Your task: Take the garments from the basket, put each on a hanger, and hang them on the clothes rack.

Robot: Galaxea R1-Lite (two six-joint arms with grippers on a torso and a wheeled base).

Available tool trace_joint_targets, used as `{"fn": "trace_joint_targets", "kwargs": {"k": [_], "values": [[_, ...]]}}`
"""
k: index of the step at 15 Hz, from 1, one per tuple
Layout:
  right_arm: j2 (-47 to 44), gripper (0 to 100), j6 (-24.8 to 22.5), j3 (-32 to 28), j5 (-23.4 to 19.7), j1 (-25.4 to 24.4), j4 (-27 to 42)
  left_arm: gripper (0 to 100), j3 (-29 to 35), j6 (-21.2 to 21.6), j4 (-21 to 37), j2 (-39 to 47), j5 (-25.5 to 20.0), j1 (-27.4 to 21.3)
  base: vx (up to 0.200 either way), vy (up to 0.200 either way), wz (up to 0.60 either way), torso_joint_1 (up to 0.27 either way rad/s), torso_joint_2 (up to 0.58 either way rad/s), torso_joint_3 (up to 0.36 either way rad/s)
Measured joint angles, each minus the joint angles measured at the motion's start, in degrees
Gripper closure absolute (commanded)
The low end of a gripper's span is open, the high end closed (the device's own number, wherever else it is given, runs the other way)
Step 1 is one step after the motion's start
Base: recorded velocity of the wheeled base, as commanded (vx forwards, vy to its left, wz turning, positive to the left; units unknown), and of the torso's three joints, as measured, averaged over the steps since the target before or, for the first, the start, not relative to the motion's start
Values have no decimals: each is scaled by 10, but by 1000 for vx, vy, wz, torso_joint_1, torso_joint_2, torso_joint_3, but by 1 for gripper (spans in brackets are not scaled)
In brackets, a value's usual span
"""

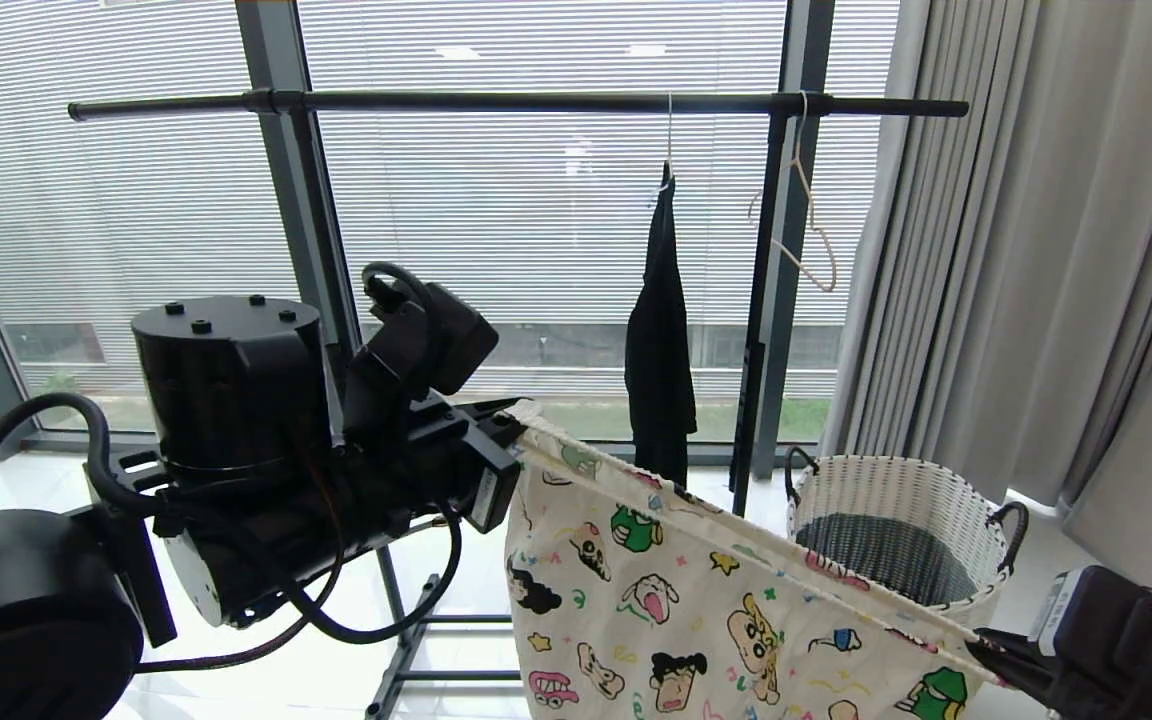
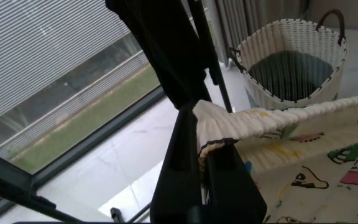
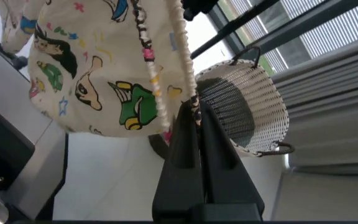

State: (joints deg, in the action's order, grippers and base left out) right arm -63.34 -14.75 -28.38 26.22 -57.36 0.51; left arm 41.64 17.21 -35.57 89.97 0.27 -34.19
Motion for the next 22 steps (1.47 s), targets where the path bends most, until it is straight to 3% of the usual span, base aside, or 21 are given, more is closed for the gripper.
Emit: {"fn": "trace_joint_targets", "kwargs": {"k": [2,3,7,10,12,13,18,20,22], "values": [[7,100,0,-14,0,19,1,100,-8,-47,8,-2,32,-14,0,0,0,0,0,0],[2,100,1,-37,0,34,0,100,-16,-75,38,-10,43,-29,0,0,0,0,0,0],[-71,100,1,-190,0,86,-33,100,-47,-179,243,-78,73,-152,0,0,0,0,0,0],[-115,100,-1,-239,0,96,-41,100,-67,-214,289,-117,141,-258,0,0,0,0,0,0],[-119,100,-1,-232,1,98,-36,100,-68,-217,291,-119,176,-265,0,0,0,0,0,0],[-116,0,-2,-228,4,95,-17,100,-63,-218,291,-116,184,-252,0,0,0,0,0,0],[-65,0,-2,-212,4,36,147,100,-46,-217,291,-93,220,-176,0,0,0,0,0,0],[-37,0,-2,-197,-4,9,181,100,-29,-217,290,-72,266,-152,0,0,0,0,0,0],[-16,0,5,-189,-5,1,187,100,-20,-216,292,-55,277,-137,0,0,0,0,0,0]]}}
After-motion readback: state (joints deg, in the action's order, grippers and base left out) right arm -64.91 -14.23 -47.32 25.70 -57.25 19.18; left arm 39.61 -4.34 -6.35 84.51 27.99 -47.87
